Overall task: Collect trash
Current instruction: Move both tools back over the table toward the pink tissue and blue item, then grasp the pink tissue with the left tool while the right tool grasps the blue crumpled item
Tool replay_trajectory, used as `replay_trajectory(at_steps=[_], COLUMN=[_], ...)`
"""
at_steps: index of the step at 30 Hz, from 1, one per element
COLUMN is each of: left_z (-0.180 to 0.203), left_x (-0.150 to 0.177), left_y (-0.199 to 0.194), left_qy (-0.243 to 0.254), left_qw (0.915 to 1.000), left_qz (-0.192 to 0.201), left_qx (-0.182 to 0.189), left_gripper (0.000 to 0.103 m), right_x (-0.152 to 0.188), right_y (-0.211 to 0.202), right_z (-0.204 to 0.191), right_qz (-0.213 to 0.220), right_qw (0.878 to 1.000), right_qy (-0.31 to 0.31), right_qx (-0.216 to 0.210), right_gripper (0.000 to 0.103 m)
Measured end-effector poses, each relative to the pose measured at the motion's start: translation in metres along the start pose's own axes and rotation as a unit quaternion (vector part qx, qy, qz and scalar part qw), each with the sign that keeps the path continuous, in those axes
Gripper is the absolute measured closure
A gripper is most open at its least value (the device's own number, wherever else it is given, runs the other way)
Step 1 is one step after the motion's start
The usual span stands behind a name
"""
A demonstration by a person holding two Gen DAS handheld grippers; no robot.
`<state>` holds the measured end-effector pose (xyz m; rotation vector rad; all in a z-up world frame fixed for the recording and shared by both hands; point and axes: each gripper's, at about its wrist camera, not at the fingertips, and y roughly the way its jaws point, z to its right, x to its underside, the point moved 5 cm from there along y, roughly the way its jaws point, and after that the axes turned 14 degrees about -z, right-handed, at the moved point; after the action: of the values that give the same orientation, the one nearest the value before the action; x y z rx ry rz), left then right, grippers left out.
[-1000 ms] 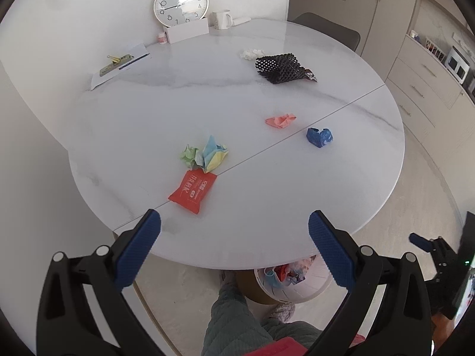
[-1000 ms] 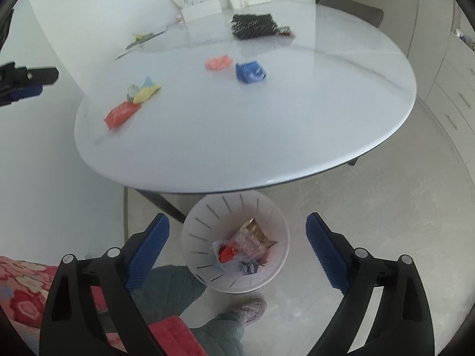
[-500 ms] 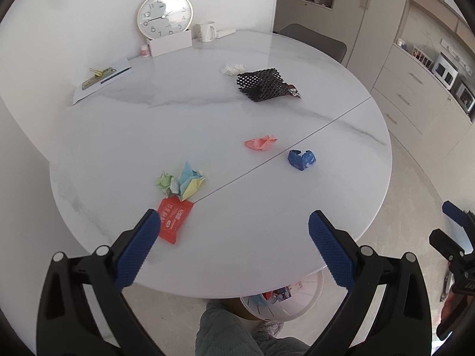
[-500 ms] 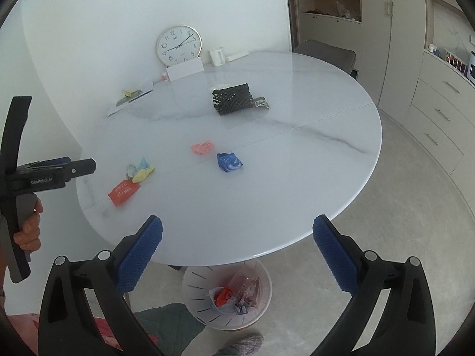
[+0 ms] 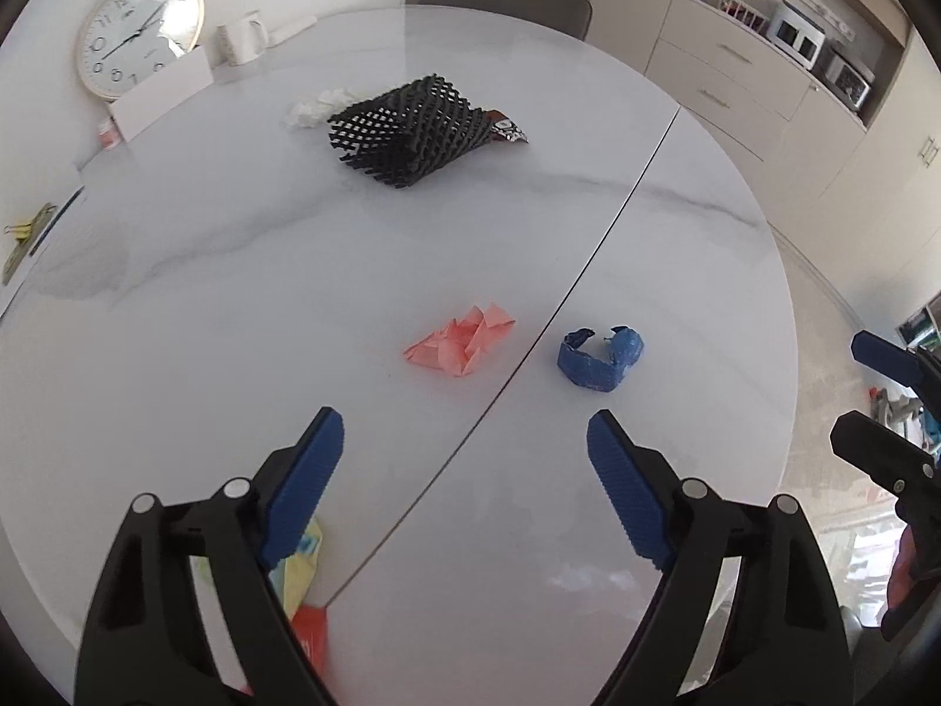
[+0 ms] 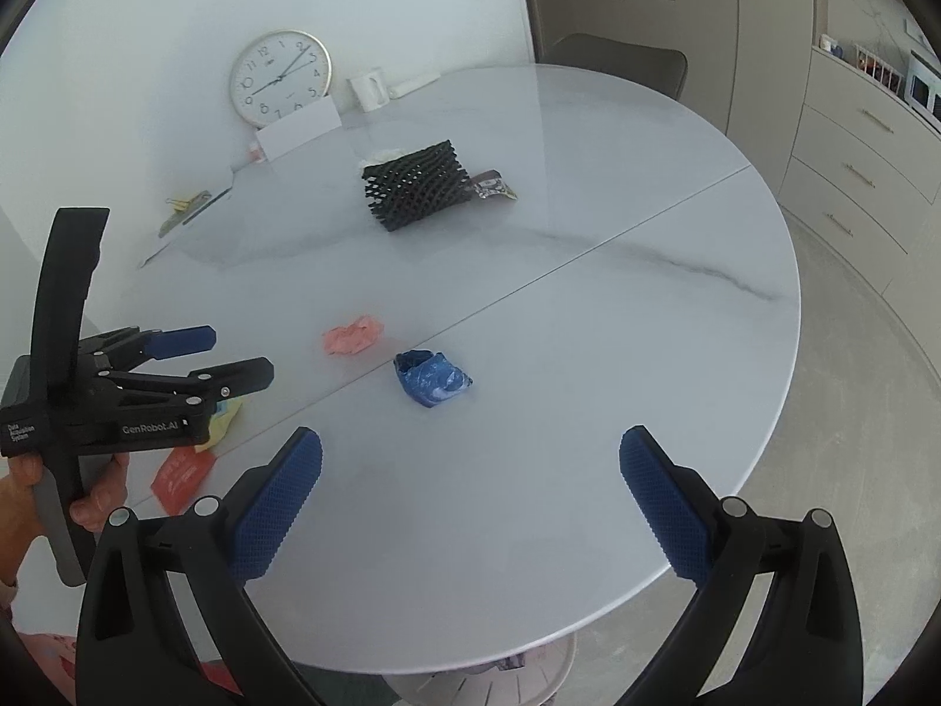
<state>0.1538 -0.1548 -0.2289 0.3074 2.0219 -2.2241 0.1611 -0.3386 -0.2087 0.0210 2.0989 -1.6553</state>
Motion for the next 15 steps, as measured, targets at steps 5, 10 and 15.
replay_trajectory(at_steps=[5,10,15], left_z=[-0.004,-0.006,-0.006], left_x=[-0.026,-0.038,-0.046], left_y=[0.046,0.068,0.075], left_qy=[0.029,0.046,0.065], left_qw=[0.9988,0.9972,0.9953], left_qz=[-0.038,-0.055,-0.062], left_qx=[0.010,0.024,0.036], left_gripper=[0.037,0.044,0.057], right_x=[-0.017,-0.025,-0.033], right_y=[0.031,0.055,0.082], right_z=[0.002,-0.007,-0.025], right_qz=[-0.017,-0.028,-0.040], right_qw=[0.999,0.998,0.999], right_qy=[0.038,0.051,0.028], right_qx=[0.006,-0.002,-0.006], right_gripper=[0.002,0.002,0.002])
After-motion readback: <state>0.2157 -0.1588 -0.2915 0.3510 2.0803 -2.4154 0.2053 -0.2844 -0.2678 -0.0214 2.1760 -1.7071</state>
